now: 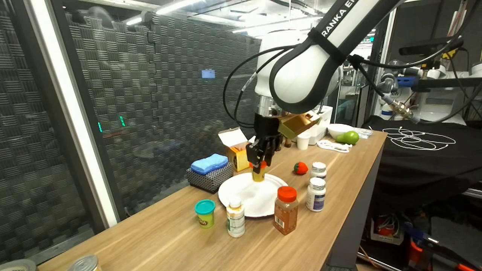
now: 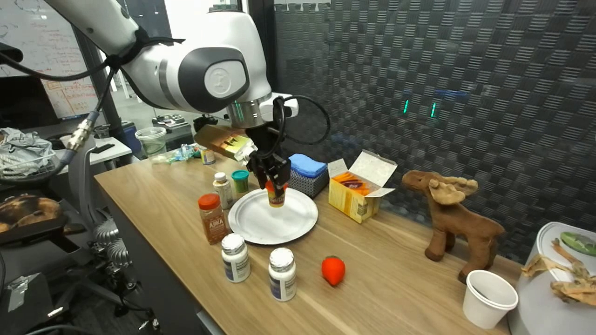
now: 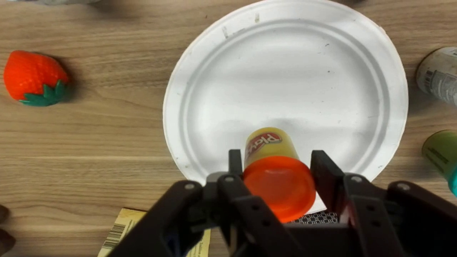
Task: Pick up all the objects surrounding the white plate and arrange them on the plate
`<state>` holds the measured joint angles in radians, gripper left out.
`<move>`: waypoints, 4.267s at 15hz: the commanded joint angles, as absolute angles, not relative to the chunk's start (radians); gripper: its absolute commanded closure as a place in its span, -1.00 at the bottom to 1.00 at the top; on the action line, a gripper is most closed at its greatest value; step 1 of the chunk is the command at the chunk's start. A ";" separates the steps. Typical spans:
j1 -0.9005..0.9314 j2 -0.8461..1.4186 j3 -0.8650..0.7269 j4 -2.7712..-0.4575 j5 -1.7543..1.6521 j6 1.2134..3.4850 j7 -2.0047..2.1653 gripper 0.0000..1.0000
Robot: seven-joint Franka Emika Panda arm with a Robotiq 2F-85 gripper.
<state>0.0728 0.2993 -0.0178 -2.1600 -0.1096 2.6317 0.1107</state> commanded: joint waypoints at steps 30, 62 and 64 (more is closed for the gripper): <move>0.028 0.301 0.049 -2.094 -0.010 2.641 -0.010 -1.00; -0.083 0.385 -0.145 -1.976 -0.070 2.356 0.240 -1.00; -0.099 0.418 -0.144 -1.949 -0.044 2.336 0.236 -1.00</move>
